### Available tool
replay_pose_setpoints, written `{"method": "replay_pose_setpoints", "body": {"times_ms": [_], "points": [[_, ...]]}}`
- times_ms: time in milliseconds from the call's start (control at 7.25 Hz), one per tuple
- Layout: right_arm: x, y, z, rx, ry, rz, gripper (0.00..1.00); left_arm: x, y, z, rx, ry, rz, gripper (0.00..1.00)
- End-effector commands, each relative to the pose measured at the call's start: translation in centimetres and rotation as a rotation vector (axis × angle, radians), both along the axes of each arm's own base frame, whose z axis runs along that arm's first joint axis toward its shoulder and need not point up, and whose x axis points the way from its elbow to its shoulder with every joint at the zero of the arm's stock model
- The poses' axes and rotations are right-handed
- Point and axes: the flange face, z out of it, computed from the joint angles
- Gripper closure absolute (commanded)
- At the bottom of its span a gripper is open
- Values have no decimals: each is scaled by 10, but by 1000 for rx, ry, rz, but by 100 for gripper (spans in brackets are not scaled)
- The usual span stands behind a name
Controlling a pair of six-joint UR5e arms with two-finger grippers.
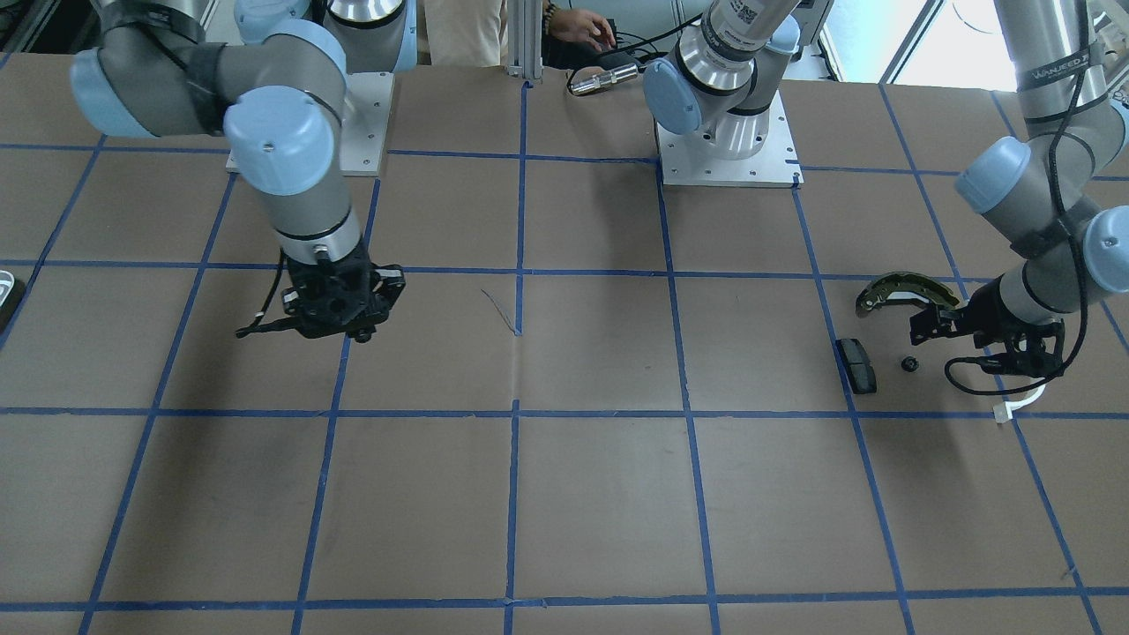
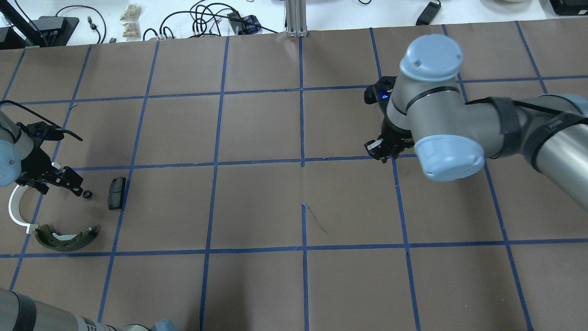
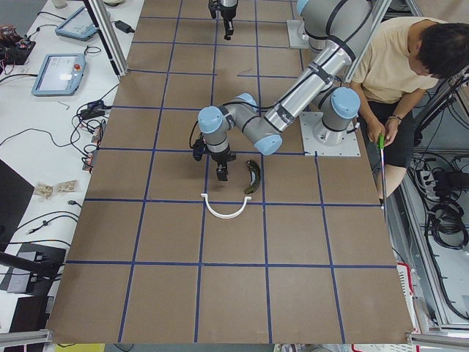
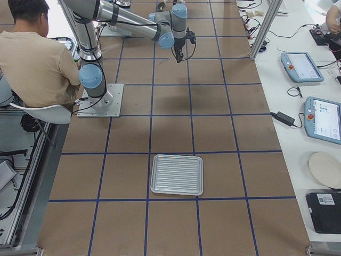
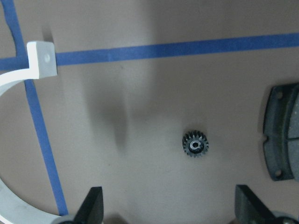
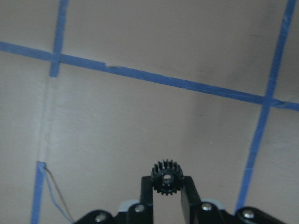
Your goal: Place bearing gear from tray to pile
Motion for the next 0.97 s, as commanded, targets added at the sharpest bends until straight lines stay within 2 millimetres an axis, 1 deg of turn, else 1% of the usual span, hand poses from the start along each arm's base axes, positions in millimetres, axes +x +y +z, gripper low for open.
{"method": "replay_pose_setpoints", "body": {"times_ms": [0, 138, 276, 414, 552, 690, 828], "points": [[103, 23, -40, -35, -28, -144, 100, -2, -14, 19, -41, 8, -8, 0], [132, 25, -51, -40, -37, -201, 100, -13, -21, 19, -51, 20, -24, 0], [141, 27, -57, -36, -39, -229, 100, -25, -31, 21, -61, 18, -12, 0], [143, 28, -64, -22, -34, -272, 100, -44, -39, 33, -78, 6, -18, 0], [144, 27, -68, -14, -37, -272, 80, -85, -53, 45, -92, -2, -49, 0], [139, 18, -60, -30, -49, -278, 31, -131, -63, 59, -84, -4, -39, 0], [127, -1, -47, -51, -57, -260, 0, -172, -65, 73, -64, 14, -11, 0]]}}
